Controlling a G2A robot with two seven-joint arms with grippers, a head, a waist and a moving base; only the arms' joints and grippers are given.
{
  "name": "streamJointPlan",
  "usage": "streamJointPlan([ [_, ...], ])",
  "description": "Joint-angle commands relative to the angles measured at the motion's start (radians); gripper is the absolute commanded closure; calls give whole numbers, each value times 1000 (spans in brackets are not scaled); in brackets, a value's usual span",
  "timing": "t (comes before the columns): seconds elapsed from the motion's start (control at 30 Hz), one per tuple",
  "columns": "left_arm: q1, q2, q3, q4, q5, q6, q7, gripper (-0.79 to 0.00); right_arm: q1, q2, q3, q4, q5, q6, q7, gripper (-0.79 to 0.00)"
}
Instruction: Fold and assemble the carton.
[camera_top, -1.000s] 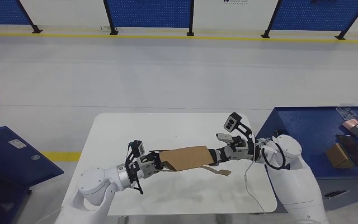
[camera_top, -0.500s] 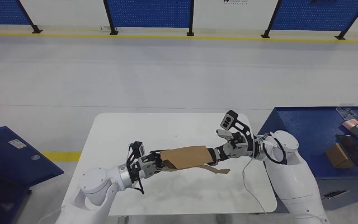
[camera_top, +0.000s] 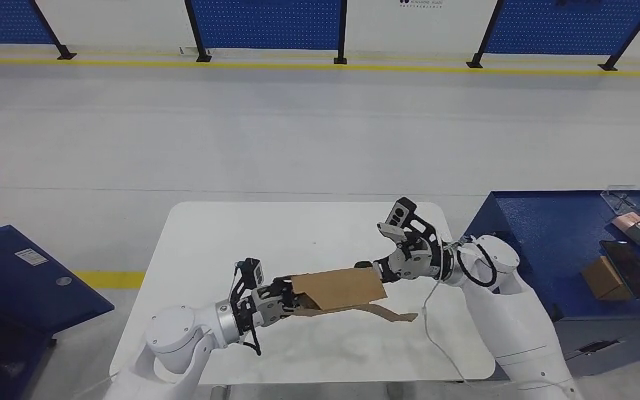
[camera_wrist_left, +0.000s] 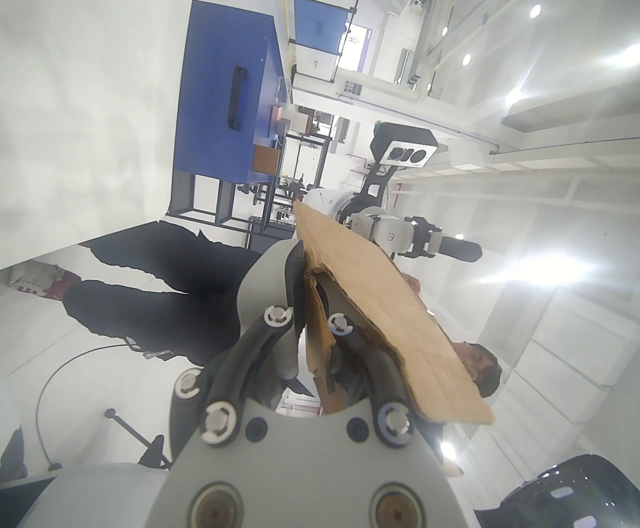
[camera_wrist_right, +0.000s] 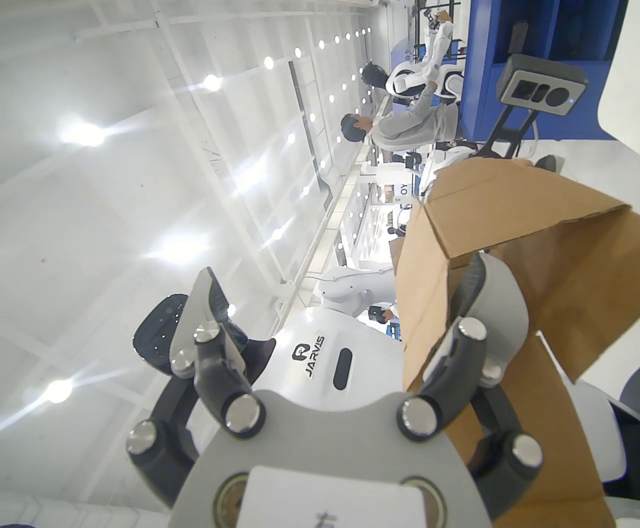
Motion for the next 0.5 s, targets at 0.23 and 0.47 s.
streamJointPlan([
  [0.23, 8, 7, -4, 2, -14, -9, 10, 0, 13, 8, -44, 42, -46, 18, 97, -785],
  [0.47, 10, 10, 10, -1, -11, -6, 21, 0, -3, 19, -49, -9, 7, 50, 128, -785],
])
